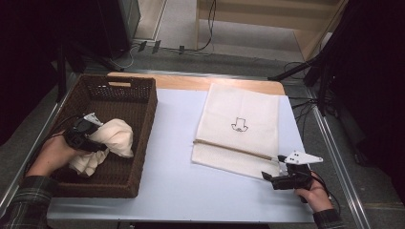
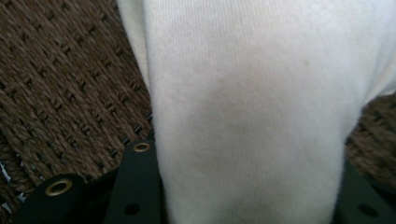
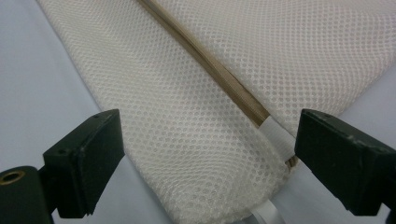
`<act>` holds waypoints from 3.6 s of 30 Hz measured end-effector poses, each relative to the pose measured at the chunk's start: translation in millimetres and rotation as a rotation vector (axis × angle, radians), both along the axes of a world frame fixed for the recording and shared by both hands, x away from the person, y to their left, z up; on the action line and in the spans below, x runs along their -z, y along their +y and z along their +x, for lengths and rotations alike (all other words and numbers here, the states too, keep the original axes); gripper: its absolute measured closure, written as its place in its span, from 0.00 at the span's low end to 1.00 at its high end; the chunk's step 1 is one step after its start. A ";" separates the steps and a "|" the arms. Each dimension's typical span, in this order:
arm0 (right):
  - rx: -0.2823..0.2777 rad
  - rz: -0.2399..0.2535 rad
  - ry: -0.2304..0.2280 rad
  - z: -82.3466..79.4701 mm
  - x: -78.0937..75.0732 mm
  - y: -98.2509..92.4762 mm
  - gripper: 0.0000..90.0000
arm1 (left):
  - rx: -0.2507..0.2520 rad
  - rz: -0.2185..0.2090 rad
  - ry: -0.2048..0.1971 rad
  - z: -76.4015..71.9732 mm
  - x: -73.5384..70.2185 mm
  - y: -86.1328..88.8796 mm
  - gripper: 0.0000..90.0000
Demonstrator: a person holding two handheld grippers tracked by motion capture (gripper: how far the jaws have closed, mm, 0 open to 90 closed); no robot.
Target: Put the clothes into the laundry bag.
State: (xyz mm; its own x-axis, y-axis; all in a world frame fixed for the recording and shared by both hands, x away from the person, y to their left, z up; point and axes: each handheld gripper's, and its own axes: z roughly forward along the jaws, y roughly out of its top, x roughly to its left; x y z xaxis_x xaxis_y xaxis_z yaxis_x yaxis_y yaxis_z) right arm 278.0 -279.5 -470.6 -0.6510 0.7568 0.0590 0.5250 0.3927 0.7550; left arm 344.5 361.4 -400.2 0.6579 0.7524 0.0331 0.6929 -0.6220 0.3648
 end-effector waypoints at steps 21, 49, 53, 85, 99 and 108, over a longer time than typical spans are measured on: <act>-0.001 0.000 -0.001 -0.1 -0.6 -0.5 0.09 | 0.034 -0.257 -0.093 -15.4 -41.7 0.8 0.64; -0.003 0.000 0.000 0.2 -0.5 -0.5 0.09 | 0.156 -0.431 -0.158 -33.1 -89.6 -54.9 0.64; 0.000 0.002 0.000 0.2 -0.7 -0.9 0.09 | 0.171 -0.450 -0.161 -33.6 -95.7 -65.3 0.64; -0.004 0.010 -0.005 -0.2 -1.8 -2.0 0.09 | 0.345 -0.541 -0.172 -42.2 -117.2 -177.6 0.64; -0.011 0.009 -0.010 -0.4 -2.1 -2.6 0.09 | 0.406 -0.569 -0.149 -47.1 -102.4 -225.0 0.64; -0.009 0.013 -0.013 -0.5 -2.3 -2.9 0.09 | 0.457 -0.550 -0.133 -50.2 -85.7 -253.7 0.64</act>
